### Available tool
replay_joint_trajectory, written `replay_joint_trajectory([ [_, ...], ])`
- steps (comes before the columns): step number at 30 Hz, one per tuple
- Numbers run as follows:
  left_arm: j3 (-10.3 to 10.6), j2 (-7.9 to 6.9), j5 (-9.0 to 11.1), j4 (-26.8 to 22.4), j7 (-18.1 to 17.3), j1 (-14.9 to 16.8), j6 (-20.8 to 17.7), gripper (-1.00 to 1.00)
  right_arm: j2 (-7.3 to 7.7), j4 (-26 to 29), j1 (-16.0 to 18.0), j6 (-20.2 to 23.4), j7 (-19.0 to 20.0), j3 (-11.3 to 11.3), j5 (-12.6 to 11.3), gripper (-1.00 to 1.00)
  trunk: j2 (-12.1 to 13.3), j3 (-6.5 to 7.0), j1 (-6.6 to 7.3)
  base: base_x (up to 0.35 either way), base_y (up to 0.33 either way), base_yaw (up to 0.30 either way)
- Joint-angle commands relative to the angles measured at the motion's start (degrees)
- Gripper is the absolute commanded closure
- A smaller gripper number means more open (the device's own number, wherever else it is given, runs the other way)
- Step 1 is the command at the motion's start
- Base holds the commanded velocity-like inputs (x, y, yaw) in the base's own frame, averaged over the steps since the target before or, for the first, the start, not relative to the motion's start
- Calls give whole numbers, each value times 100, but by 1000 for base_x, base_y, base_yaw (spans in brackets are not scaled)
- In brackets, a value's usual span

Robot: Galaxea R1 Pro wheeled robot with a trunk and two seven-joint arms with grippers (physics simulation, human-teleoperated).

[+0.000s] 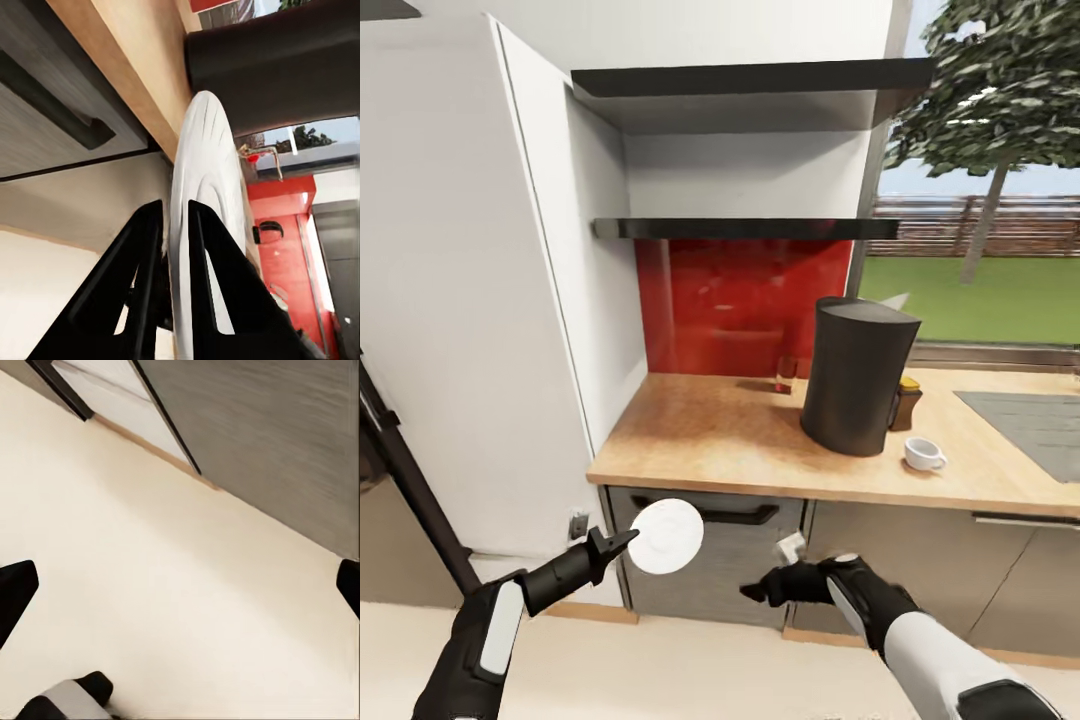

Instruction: Set up a coffee station on the kitchen countertop: keep the coffee maker on the countertop, move the bottle of coffee from the kitchen shelf to the counter next to the coffee maker, place a paper coffee filter on top of the coffee maker, put the saucer next to the coffee maker with the coffee cup on the saucer, and place the electric kettle next to the coffee maker.

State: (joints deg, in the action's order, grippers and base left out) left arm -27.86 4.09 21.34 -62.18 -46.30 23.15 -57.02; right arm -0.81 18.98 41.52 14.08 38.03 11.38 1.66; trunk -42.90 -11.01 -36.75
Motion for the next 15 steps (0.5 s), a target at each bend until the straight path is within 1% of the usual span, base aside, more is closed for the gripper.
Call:
replay_joint_trajectory([
  [1, -12, 31, -50, 24, -16, 34, -6, 100, 4, -494, 6, -251, -41, -4, 154, -100, -8, -5, -1, -1, 1, -260],
  [3, 30, 76, -56, 48, -4, 55, -4, 100, 11, -989, 6, -455, -325, -4, 224, -100, -8, 3, -1, 0, 0, -260],
  [5, 64, 144, -59, 58, 73, 121, -3, 100, 21, -1384, 6, -627, -885, 0, 253, -100, -8, 10, -1, 0, 0, -260],
  [6, 78, 234, -54, 69, 296, 284, -3, 100, 28, -1598, 0, -767, -1519, 3, 270, -100, -8, 14, -1, 0, 0, -260],
  [8, 84, 367, -47, 78, 623, 468, -2, 100, 50, -1687, -88, -836, -1988, 4, 277, -100, -8, 21, -1, 0, 0, -260],
  [9, 86, 473, -41, 80, 861, 611, -2, 100, 70, -1714, -209, -862, -2178, 4, 276, -100, -8, 25, -1, 0, 0, -260],
  [10, 87, 545, -37, 86, 1045, 745, -2, 100, 116, -1726, -340, -880, -2282, 5, 275, -100, -8, 29, -1, 0, 0, -260],
  [11, 87, 587, -27, 89, 1162, 862, -2, 100, 191, -1731, -458, -892, -2341, 5, 270, -100, -8, 33, -1, 0, 0, -260],
  [12, 88, 590, -1, 92, 1213, 935, -2, 100, 250, -1731, -530, -898, -2371, 5, 265, -100, -8, 37, -1, 0, 0, -260],
  [13, 88, 590, 67, 98, 1280, 1055, -2, 100, 333, -1731, -619, -904, -2433, 0, 255, -100, -8, 41, -1, 0, 0, -260],
  [14, 88, 590, 123, 115, 1351, 1131, -2, 100, 380, -1731, -672, -912, -2493, -1, 247, -100, -8, 45, -1, 0, 0, -260],
  [15, 88, 590, 260, 160, 1563, 1248, -1, 100, 435, -1731, -763, -975, -2654, -6, 239, -100, -8, 50, -1, 0, 0, -259],
])
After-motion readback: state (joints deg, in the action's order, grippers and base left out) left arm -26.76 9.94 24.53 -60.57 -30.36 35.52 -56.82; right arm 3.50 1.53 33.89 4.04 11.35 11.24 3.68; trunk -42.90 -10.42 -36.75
